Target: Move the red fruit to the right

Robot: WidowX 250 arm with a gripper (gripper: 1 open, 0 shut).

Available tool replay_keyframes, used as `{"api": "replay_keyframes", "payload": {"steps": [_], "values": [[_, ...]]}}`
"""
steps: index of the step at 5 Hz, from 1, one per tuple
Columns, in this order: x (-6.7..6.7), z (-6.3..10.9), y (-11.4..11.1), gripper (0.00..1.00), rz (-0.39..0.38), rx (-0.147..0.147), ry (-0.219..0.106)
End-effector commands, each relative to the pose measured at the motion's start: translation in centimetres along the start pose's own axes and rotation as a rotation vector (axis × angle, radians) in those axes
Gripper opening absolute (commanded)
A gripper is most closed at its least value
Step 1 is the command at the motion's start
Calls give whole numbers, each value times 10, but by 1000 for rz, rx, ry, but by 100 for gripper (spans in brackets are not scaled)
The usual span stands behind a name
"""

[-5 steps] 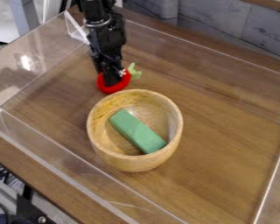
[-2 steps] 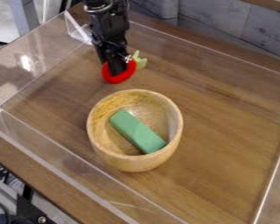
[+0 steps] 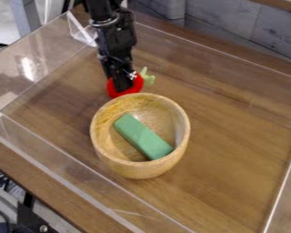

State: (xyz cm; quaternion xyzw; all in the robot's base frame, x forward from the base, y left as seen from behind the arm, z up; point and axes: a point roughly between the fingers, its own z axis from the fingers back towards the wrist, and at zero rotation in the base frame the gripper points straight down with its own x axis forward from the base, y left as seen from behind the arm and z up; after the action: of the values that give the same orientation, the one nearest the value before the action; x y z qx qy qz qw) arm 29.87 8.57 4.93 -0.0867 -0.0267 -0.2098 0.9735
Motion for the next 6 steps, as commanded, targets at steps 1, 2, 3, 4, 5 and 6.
{"api": "replay_keyframes", "payload": {"steps": [1,2,3,4,5,6], "values": [[17,43,-20,0,-13,104,-58],[36,49,-57,0,-47,132,-62],[57,44,-87,0,-120,115,-58],[70,36,-116,0,-164,92,-48],[72,22,-155,0,-210,77,-42],[70,2,-187,0,-260,50,-23]]}}
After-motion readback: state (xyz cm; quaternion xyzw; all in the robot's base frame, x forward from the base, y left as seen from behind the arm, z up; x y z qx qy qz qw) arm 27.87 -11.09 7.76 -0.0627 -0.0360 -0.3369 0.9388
